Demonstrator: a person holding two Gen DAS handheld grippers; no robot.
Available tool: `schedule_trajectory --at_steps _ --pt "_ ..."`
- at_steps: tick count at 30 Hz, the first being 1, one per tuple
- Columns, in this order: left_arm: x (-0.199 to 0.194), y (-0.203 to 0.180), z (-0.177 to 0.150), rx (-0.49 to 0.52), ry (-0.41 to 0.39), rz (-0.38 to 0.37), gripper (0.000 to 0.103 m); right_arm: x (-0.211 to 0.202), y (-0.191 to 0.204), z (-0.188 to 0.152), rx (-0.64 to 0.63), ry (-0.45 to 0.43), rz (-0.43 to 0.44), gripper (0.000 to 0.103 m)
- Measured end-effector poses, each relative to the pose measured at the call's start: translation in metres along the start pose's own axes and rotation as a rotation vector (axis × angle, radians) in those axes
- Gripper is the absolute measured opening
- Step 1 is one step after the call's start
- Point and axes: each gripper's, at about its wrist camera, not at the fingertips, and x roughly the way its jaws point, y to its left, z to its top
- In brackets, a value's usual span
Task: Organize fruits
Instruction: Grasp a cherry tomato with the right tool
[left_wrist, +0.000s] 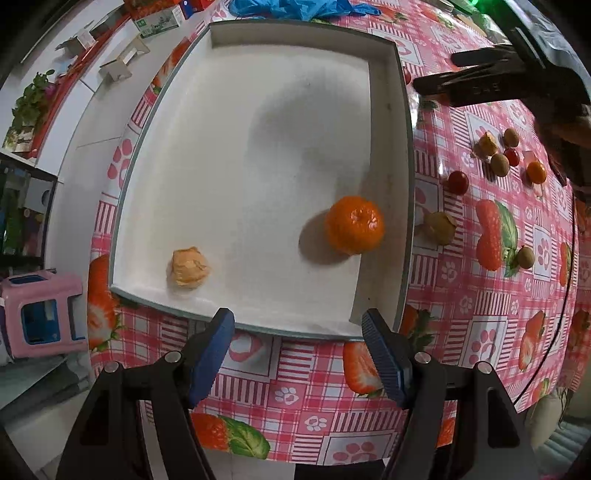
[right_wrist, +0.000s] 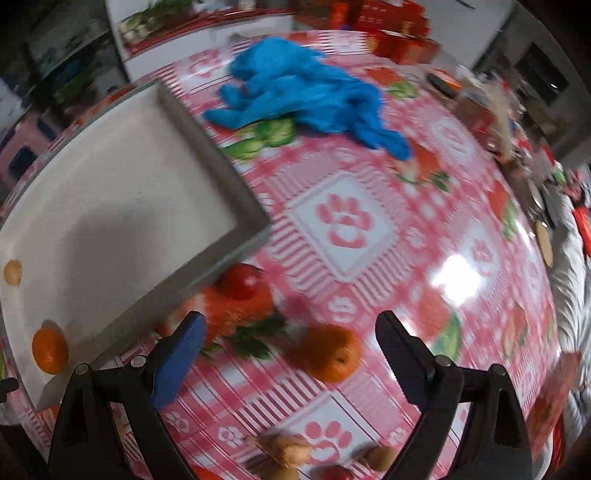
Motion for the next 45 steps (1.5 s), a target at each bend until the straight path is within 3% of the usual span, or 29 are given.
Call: schedule_trajectory --at_steps 4,9,11,13,14,17,24,31,38,41,45 --pt "0.002 0.006 -0.004 -0.020 0.011 0.009 0.073 0.014 0.016 0.007 -0.115 0.002 0.012 0.072" --pt "0.008 0.014 -0.013 -0.050 0.036 0.023 0.073 0.020 0.024 0.011 -0.242 -0.024 0.023 0.067" --pt "0.011 0.016 -0.014 -0.050 0.042 0.027 0.073 0.021 0.023 0.012 -0.241 -0.029 0.052 0.057" --pt "0.010 0.015 -0.018 -0.044 0.042 0.037 0.073 0.021 0.023 0.013 -0.237 -0.029 0.096 0.033" --pt "0.011 0.013 -0.021 -0.043 0.040 0.038 0.073 0.022 0.023 0.015 -0.234 -0.023 0.115 0.026" --pt "0.008 0.002 -0.020 -0.030 0.033 0.036 0.073 0.020 0.020 0.016 -0.182 -0.004 0.143 0.026" --pt "-0.005 -0.041 0.001 0.087 -0.041 0.015 0.073 -0.022 -0.014 -0.019 0.101 -0.015 0.214 0.026" --pt "-0.010 -0.103 0.021 0.273 -0.098 -0.024 0.073 -0.065 -0.045 -0.109 0.432 0.020 0.219 0.026" --pt "0.007 -0.160 0.043 0.436 -0.124 -0.004 0.073 -0.086 -0.038 -0.210 0.670 0.102 0.206 0.026" --pt "0.019 -0.175 0.047 0.499 -0.132 0.030 0.073 -0.091 -0.032 -0.237 0.736 0.114 0.215 0.026" --pt "0.040 -0.180 0.050 0.517 -0.080 0.058 0.073 -0.097 -0.028 -0.251 0.778 0.106 0.230 0.026"
